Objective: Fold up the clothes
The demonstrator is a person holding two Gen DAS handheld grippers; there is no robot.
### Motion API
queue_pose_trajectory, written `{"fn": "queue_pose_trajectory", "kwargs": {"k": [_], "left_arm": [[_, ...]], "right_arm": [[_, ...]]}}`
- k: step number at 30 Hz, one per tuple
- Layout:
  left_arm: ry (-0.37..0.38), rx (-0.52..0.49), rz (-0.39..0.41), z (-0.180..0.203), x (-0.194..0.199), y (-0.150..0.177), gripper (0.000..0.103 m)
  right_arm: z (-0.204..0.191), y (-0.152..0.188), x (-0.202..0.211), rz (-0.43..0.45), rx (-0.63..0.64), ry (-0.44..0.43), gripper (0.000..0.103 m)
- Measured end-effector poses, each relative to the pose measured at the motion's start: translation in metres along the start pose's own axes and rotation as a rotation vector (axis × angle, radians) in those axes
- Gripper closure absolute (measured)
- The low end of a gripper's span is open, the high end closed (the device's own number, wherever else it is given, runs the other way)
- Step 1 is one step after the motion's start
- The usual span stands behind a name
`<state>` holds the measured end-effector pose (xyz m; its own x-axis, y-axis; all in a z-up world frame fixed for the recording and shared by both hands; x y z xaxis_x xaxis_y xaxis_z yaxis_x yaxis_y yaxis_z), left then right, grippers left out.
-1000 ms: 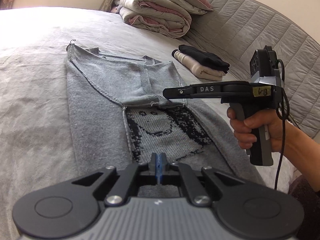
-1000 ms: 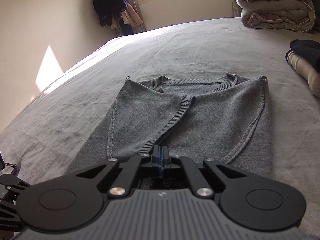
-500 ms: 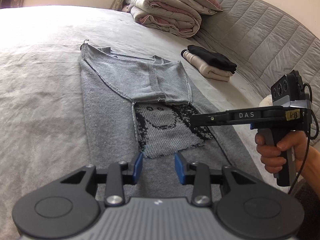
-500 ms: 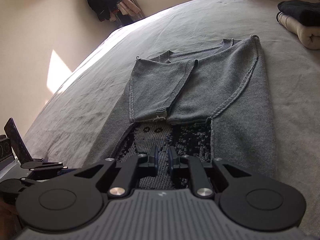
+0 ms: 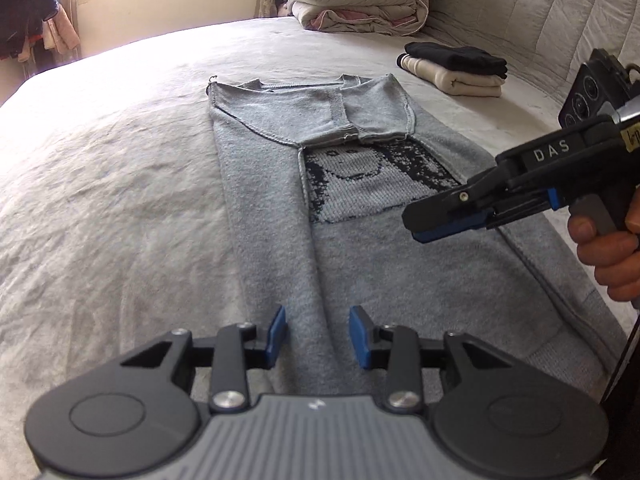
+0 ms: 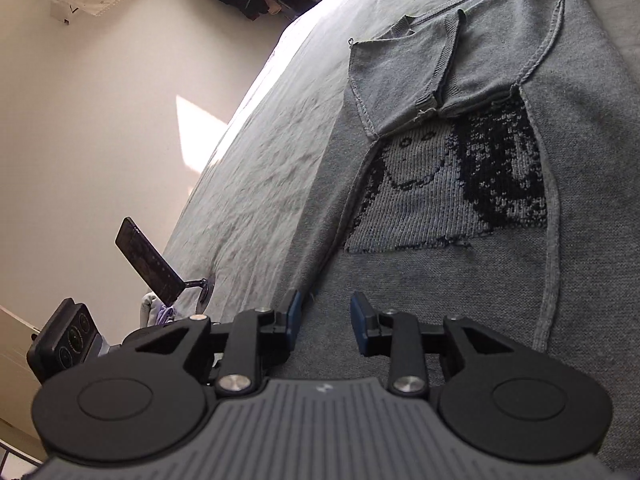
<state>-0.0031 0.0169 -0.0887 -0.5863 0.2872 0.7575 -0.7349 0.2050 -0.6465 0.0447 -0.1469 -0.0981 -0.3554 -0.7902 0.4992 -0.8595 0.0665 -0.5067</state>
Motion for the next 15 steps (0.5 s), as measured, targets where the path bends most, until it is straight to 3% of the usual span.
{"fn": "queue_pose_trajectory", "kwargs": {"k": [2,3,6,9,13,15], "left_arm": [[-0.037,-0.002,-0.006,-0.001,0.003,0.006,0.074],[-0.043,0.001,-0.009,-0.003,0.003,0.008,0.088],[-0.015,0.062,-0.008,-0.011,0.005,0.006,0.096],[0.148,0.229,0.012,-0.019,0.01,0.0,0.097],[0.453,0.516,0.053,-0.032,0.013,0.0,0.097],[0.562,0.649,0.053,-0.039,0.008,0.007,0.097]], "right_arm": [[-0.003,0.004,-0.004,-0.03,0.004,-0.012,0.07],[-0.005,0.006,-0.004,-0.041,0.002,-0.018,0.07],[-0.007,0.012,-0.009,-0.067,0.012,-0.018,0.07],[-0.008,0.018,-0.008,-0.082,0.016,-0.031,0.07],[-0.011,0.023,-0.005,-0.083,0.004,-0.069,0.069],[-0.011,0.023,-0.005,-0.07,-0.019,-0.099,0.066]]}}
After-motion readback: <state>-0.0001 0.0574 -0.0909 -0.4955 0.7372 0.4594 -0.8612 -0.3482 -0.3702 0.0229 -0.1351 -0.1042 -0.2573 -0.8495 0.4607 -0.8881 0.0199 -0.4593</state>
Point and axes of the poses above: each gripper's, at about its wrist camera, not at the fingertips, and x roughly against the way its jaws point, z to its right, y to its underside, the point moved 9 cm from there along -x, roughly the way its jaws point, and after that the axes turned 7 degrees about x, right-handed, at the moved point
